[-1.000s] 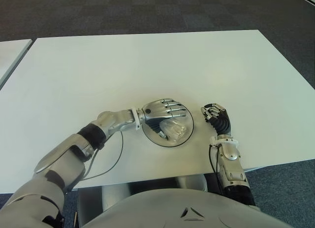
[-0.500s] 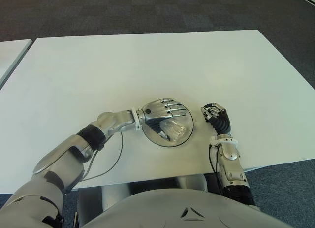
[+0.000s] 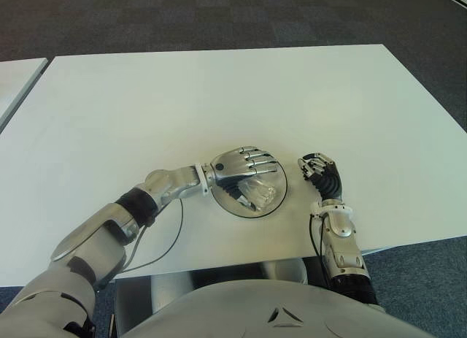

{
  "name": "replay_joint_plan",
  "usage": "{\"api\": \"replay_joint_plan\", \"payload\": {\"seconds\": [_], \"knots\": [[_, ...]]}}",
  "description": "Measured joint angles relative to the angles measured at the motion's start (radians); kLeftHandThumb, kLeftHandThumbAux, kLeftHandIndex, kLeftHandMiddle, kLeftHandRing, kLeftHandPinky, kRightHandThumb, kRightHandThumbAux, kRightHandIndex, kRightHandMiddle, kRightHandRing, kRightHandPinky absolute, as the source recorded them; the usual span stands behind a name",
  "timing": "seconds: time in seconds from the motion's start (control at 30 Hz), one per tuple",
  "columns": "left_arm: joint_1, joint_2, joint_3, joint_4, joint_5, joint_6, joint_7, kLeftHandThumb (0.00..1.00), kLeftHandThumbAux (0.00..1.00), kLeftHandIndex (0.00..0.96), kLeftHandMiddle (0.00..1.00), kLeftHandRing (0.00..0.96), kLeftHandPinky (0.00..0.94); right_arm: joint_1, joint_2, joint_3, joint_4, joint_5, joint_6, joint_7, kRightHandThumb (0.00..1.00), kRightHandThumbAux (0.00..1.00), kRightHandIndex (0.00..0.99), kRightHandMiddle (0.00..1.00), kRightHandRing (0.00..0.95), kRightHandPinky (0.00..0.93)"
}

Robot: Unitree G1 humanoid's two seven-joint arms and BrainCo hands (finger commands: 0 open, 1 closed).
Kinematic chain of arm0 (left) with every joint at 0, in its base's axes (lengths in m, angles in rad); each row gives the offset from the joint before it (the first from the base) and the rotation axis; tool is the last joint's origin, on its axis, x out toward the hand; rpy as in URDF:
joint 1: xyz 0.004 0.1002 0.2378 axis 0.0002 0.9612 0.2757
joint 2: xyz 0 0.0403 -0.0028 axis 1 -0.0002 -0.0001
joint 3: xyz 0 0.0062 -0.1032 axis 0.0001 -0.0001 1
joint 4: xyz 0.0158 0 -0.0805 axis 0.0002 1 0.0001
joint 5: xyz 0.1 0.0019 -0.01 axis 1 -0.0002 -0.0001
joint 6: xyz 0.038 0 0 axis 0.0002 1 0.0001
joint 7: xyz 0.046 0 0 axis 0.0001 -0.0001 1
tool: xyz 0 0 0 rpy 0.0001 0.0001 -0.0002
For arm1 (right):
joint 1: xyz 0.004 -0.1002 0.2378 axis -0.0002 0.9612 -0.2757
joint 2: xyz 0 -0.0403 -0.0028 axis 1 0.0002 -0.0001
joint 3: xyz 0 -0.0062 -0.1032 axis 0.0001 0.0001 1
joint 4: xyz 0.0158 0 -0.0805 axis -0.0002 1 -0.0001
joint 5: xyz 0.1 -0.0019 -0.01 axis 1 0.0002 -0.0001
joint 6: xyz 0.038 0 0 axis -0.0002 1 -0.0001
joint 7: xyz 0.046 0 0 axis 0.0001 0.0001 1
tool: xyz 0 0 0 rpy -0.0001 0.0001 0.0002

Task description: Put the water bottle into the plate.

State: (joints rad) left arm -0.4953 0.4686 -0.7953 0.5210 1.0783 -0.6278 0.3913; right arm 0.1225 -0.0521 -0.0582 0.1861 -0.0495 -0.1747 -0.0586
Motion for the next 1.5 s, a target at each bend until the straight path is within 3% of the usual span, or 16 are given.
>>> {"api": "replay_joint_plan", "payload": {"seconds": [0.5, 1.13, 1.3, 1.5], "knots": [[0.033, -0.022, 0.052, 0.010, -0.074, -0.017, 0.013, 0.178, 0.239, 0.000, 0.000, 0.000, 0.000, 0.002, -0.001, 0.000, -0.006, 0.000, 0.008, 0.000, 0.705, 0.731, 0.437, 0.711, 0.696, 0.679], [0.009, -0.007, 0.214, -0.093, -0.221, -0.020, -0.111, 0.183, 0.260, 0.000, 0.000, 0.000, 0.000, 0.000, -0.002, -0.002, -0.003, 0.005, 0.004, 0.008, 0.706, 0.730, 0.438, 0.712, 0.695, 0.688], [0.033, -0.009, 0.259, -0.136, -0.246, 0.015, -0.116, 0.168, 0.270, 0.000, 0.000, 0.000, 0.000, 0.000, -0.002, -0.003, -0.002, 0.005, 0.004, 0.009, 0.706, 0.730, 0.438, 0.710, 0.694, 0.687], [0.106, -0.026, 0.332, -0.201, -0.365, 0.047, -0.165, 0.147, 0.289, 0.000, 0.000, 0.000, 0.000, 0.000, -0.002, -0.003, -0.002, 0.005, 0.001, 0.009, 0.706, 0.730, 0.438, 0.711, 0.696, 0.690]]}}
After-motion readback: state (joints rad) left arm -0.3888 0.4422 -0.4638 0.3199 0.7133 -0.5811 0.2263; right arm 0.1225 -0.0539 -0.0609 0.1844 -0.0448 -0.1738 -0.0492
